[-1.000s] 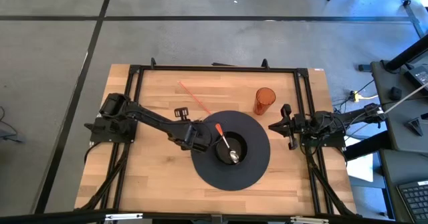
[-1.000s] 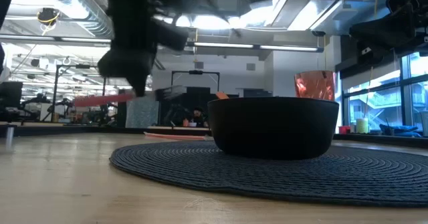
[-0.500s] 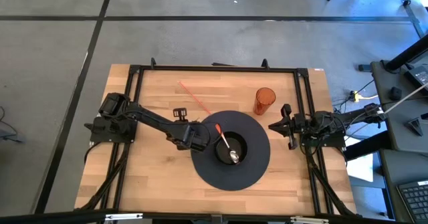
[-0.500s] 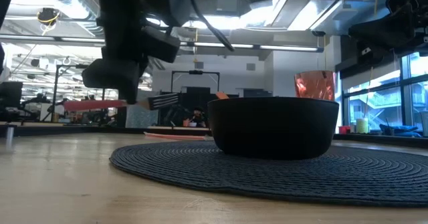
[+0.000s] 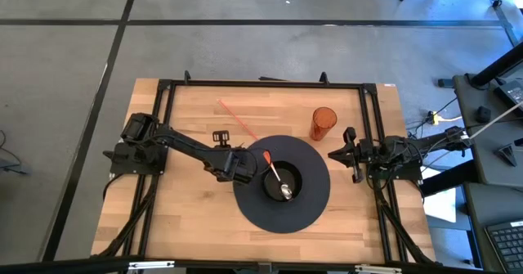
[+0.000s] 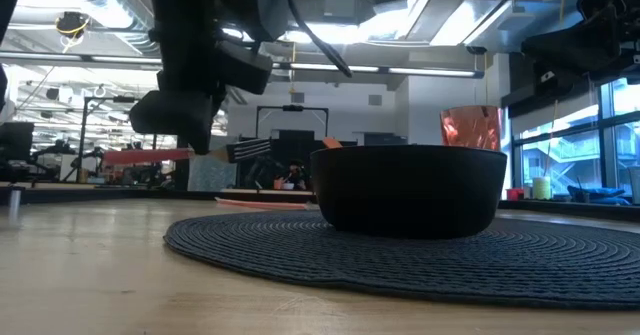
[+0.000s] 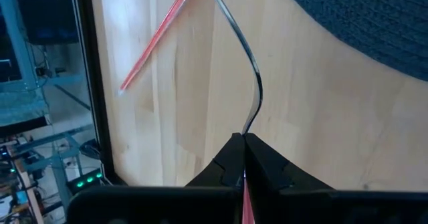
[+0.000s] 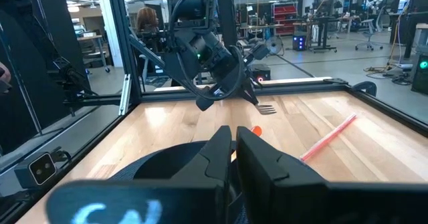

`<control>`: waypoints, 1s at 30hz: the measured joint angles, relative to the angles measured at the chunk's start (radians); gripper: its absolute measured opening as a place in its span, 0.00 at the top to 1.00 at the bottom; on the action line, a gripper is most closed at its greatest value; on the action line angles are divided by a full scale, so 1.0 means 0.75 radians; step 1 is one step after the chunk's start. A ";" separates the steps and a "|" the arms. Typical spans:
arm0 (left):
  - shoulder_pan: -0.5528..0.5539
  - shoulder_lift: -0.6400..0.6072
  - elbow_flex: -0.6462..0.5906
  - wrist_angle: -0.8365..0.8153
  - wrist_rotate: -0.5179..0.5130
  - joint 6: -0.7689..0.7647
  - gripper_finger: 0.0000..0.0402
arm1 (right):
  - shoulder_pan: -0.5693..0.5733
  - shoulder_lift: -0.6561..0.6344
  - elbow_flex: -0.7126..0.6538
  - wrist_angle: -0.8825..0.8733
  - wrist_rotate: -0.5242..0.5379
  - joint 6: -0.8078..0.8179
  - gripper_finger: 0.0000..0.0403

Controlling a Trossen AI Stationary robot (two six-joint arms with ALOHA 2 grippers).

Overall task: Pick & Place Utensil
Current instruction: Put the pink fork into the black bowl on the black mat

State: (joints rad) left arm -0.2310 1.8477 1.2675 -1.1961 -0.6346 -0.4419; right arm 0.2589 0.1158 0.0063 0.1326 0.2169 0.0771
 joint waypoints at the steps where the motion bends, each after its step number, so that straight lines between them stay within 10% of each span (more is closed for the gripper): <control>1: 0.000 0.000 0.002 0.000 -0.007 0.000 1.00 | 0.000 0.000 0.000 0.000 0.000 0.000 0.94; 17: -0.240 0.427 0.974 -0.511 -0.329 0.081 1.00 | 0.000 0.000 0.000 0.006 0.000 0.031 0.94; 24: -0.318 0.836 1.451 -0.486 -0.519 0.571 1.00 | 0.000 0.000 0.000 0.006 0.000 0.032 0.94; 30: -0.337 0.897 1.401 -0.406 -0.824 0.984 1.00 | 0.000 0.000 -0.001 0.006 0.000 0.037 0.94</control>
State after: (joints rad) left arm -0.4840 2.5203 2.3180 -1.5009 -1.2524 0.2958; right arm 0.2588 0.1158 0.0059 0.1367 0.2167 0.1047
